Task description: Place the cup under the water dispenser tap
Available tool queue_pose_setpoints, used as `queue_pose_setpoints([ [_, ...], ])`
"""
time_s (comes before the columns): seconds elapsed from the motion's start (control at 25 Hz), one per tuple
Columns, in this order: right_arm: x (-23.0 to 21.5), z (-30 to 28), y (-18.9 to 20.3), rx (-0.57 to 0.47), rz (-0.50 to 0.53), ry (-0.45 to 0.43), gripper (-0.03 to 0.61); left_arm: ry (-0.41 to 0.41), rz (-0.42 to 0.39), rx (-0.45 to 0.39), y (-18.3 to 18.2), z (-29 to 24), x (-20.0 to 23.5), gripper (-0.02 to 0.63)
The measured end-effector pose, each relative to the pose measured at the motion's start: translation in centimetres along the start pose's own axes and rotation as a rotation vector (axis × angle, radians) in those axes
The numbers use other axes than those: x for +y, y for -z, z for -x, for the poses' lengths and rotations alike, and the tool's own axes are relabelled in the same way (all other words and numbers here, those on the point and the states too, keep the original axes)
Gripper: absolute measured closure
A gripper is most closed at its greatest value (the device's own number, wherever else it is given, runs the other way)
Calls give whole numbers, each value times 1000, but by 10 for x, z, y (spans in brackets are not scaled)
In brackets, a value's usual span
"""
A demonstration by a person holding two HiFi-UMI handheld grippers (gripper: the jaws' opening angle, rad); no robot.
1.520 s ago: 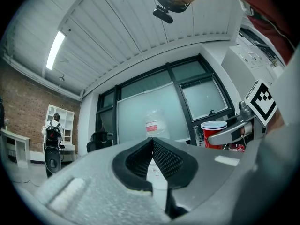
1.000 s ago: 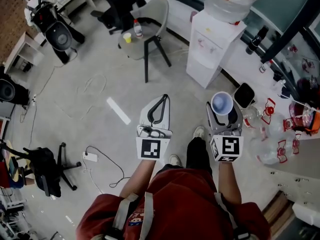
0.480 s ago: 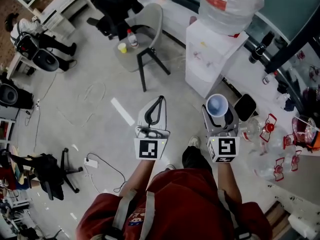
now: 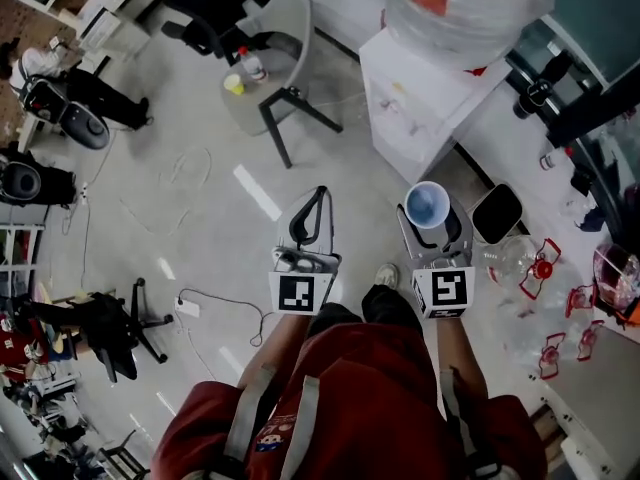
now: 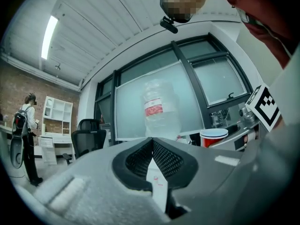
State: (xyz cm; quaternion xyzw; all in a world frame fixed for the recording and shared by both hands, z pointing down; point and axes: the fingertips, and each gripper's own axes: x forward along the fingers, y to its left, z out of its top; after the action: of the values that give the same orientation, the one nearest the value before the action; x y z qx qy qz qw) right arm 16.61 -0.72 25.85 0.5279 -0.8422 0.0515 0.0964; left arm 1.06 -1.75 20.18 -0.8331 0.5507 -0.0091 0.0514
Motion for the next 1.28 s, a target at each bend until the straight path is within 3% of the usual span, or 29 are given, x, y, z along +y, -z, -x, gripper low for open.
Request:
queue_pose_setpoints([
  [0.24,-7,-34,35,49,1,-50,276,-16,-19,57,43,-16,7,614],
  [0.72,10,-127,129,120,-40,-101,273,-35,42,140,168,-55,60,614],
  [1.04,9,-195,217,210,-141,-35,273,45,62,252,265,-74,82,614],
  [1.28,-5,-242,283,294,-143,16,273,93,75,311,326,-85,85,614],
])
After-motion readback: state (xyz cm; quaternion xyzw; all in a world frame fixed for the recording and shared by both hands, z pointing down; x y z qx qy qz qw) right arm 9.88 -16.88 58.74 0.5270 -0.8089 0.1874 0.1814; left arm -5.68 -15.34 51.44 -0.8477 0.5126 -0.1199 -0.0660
